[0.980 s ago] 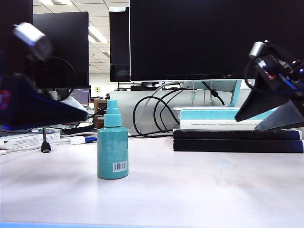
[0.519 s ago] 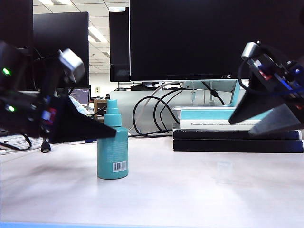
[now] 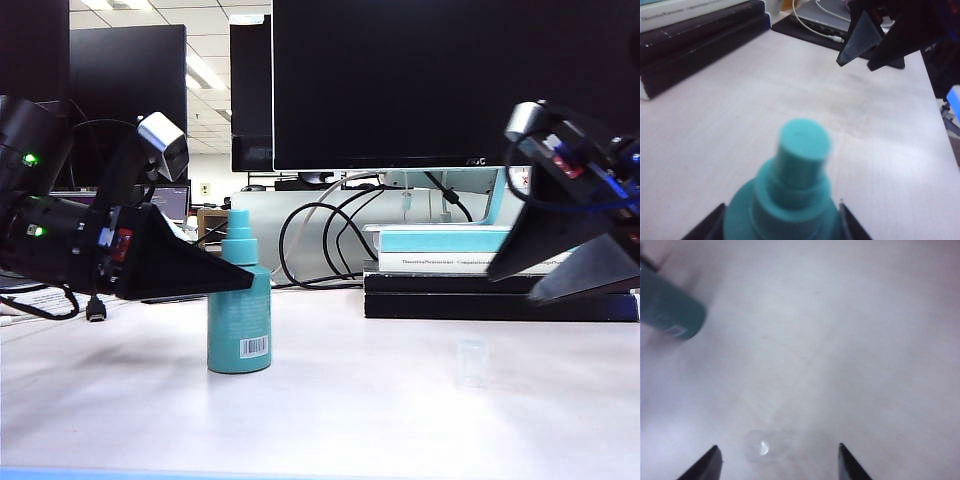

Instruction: Pick up the sprayer with the left hand, pick up its lid with the right hand then put the lid on the sprayer.

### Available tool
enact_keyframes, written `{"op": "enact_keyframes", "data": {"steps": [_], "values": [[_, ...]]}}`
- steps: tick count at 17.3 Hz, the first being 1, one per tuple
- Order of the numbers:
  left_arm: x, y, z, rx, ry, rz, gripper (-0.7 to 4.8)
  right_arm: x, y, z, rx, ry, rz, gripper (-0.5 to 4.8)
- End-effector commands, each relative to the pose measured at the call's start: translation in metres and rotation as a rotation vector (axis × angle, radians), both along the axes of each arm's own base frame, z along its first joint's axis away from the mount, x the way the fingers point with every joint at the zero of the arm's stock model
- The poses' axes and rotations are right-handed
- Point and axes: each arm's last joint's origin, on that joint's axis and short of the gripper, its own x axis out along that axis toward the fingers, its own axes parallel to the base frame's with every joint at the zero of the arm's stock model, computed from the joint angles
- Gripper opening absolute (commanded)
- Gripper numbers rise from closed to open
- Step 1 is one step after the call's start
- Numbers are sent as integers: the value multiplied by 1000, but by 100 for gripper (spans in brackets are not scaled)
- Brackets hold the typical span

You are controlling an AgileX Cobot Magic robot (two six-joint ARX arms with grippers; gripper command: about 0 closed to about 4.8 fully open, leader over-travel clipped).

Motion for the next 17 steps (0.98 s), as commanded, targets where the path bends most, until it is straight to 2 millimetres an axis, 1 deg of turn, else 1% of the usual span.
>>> {"op": "enact_keyframes", "data": {"steps": [1, 3, 4, 6, 8, 9, 11, 12, 17], "values": [[-1, 0, -1, 6, 5, -7, 262, 2, 11, -3, 2, -10, 55, 291], [-1, 0, -1, 8, 9, -7, 262, 3, 19, -14, -14, 35, 86, 288], [-1, 0, -2, 9, 12, -7, 262, 4, 23, -22, -29, 67, 94, 268], [-1, 0, -2, 10, 15, -7, 262, 5, 25, -30, -55, 92, 91, 268], [-1, 0, -2, 9, 14, -8, 263, 6, 26, -33, -58, 102, 92, 268], [-1, 0, -2, 10, 15, -7, 262, 6, 26, -33, -57, 101, 92, 257], [-1, 0, -2, 10, 14, -8, 262, 7, 26, -33, -56, 97, 92, 195], [-1, 0, -2, 10, 15, -8, 263, 7, 26, -33, -56, 96, 91, 178], [-1, 0, -2, 11, 19, -8, 263, 10, 27, -31, -40, 63, 85, 178]]}}
